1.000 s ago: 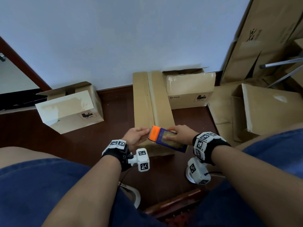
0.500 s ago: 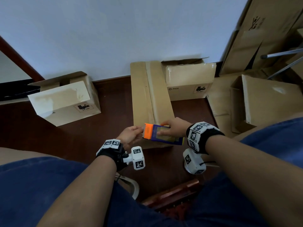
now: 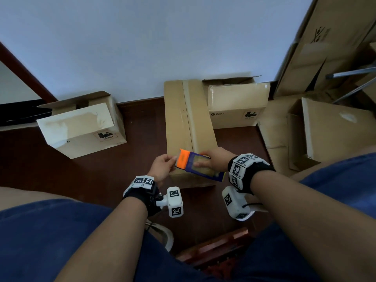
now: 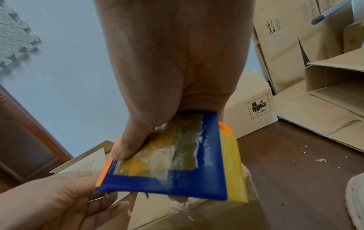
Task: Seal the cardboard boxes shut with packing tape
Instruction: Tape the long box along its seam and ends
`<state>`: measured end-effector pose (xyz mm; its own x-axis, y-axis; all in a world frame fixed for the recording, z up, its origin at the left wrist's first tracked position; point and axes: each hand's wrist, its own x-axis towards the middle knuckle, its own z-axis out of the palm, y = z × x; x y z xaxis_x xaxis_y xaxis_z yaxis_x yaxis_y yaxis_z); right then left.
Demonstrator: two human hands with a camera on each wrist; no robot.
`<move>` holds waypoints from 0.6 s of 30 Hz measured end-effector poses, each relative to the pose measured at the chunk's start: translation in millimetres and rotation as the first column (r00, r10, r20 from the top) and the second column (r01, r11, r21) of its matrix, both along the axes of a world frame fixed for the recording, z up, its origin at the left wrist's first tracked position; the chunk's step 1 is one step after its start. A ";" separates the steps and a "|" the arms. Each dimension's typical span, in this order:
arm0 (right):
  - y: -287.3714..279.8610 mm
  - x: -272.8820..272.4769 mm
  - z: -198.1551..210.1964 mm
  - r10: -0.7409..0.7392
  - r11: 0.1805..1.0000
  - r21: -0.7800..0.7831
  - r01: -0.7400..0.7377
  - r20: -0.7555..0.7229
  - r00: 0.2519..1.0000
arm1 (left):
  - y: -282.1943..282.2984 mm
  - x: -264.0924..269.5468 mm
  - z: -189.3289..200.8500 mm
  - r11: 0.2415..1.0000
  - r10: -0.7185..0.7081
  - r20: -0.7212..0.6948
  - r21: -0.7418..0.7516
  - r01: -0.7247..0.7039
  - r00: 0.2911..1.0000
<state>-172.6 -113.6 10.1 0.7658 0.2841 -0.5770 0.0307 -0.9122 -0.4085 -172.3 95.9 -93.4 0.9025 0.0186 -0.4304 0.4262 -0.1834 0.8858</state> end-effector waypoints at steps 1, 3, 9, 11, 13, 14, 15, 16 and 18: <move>1.0 -0.5 0.2 0.004 1.000 0.005 -0.004 0.004 1.000 | 1.8 -1.2 -2.7 1.000 0.004 0.005 0.007 -0.004 1.000; 2.3 -2.2 1.2 0.004 1.000 0.011 -0.004 -0.001 1.000 | 4.4 -6.1 -5.6 1.000 -0.002 0.011 0.016 0.002 1.000; 12.7 -7.2 -1.5 0.007 1.000 -0.004 -0.007 -0.037 0.999 | 14.9 -14.8 -14.5 0.999 0.005 0.006 0.052 -0.005 1.000; 18.2 -9.7 -0.2 0.027 0.999 -0.035 -0.029 -0.054 0.998 | 15.8 -18.5 -16.7 0.999 0.018 -0.005 0.050 -0.018 1.000; 22.0 -11.4 0.9 0.028 0.998 -0.057 -0.032 -0.065 0.998 | 15.3 -22.2 -19.1 0.998 0.033 -0.013 0.050 -0.033 0.999; 23.6 -11.3 0.9 0.031 0.998 -0.061 -0.035 -0.065 0.997 | 15.6 -23.8 -19.7 0.998 0.043 -0.012 0.054 -0.043 0.999; 25.4 -11.7 1.7 0.036 0.997 -0.063 -0.040 -0.063 0.997 | 16.7 -24.3 -20.8 0.997 0.051 -0.007 0.056 -0.050 0.999; 26.6 -11.6 2.5 0.041 0.997 -0.063 -0.045 -0.059 0.997 | 16.7 -24.4 -20.2 0.997 0.054 0.002 0.057 -0.054 0.999; 28.1 -11.4 4.7 0.047 0.997 -0.065 -0.051 -0.063 0.997 | 16.0 -22.5 -19.4 0.996 0.054 0.020 0.076 -0.056 0.998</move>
